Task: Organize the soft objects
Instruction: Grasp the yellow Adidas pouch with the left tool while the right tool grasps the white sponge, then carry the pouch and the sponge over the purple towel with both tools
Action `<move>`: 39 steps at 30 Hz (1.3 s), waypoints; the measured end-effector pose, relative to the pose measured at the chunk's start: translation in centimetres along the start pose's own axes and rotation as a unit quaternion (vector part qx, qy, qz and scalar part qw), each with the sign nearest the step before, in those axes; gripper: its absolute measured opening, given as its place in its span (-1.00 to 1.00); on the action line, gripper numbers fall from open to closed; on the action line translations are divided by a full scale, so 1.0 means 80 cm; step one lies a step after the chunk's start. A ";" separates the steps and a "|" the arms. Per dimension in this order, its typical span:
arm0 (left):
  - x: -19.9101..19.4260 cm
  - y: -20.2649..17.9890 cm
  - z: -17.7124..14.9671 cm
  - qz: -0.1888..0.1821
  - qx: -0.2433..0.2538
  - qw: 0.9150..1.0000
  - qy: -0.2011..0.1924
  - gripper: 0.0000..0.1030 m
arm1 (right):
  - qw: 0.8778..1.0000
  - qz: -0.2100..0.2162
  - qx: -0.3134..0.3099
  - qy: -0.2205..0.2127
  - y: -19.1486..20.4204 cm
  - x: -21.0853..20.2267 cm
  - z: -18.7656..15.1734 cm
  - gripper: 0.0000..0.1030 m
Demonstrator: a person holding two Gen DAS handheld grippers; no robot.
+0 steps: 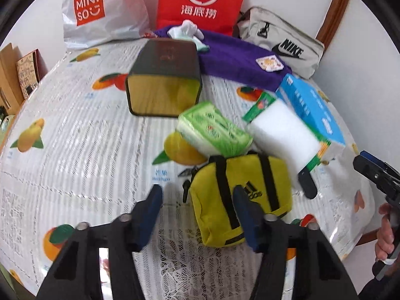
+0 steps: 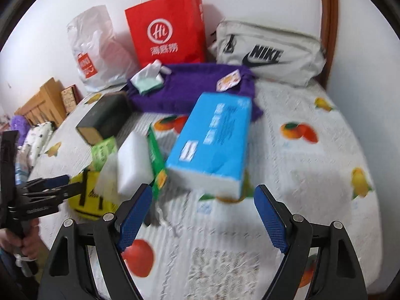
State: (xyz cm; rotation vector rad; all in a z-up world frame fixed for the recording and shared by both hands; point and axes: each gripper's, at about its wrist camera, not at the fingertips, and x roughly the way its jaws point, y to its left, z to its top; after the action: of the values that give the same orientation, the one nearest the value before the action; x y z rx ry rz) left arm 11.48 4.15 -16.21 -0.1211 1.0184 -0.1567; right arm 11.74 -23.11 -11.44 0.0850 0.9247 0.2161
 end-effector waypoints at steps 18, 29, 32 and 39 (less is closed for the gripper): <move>-0.022 0.035 -0.002 -0.028 -0.017 0.999 -0.037 -0.71 | 0.997 0.041 -0.067 -0.009 0.073 0.021 0.010 0.54; -0.015 0.063 -0.003 -0.037 -0.040 0.998 -0.027 -0.71 | 0.989 0.034 -0.145 0.016 0.130 0.071 0.021 0.50; -0.014 0.065 -0.003 -0.042 -0.042 0.998 -0.026 -0.71 | 0.987 0.023 -0.155 0.027 0.134 0.086 0.022 0.50; -0.014 0.068 -0.004 -0.046 -0.045 0.998 -0.026 -0.65 | 0.978 -0.011 -0.203 0.038 0.152 0.104 0.016 0.02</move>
State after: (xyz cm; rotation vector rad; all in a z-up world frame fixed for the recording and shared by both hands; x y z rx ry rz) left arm 11.04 9.66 -16.41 -0.2538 0.9685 -0.1903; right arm 15.84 -9.35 -15.15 -0.3133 0.9414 0.3853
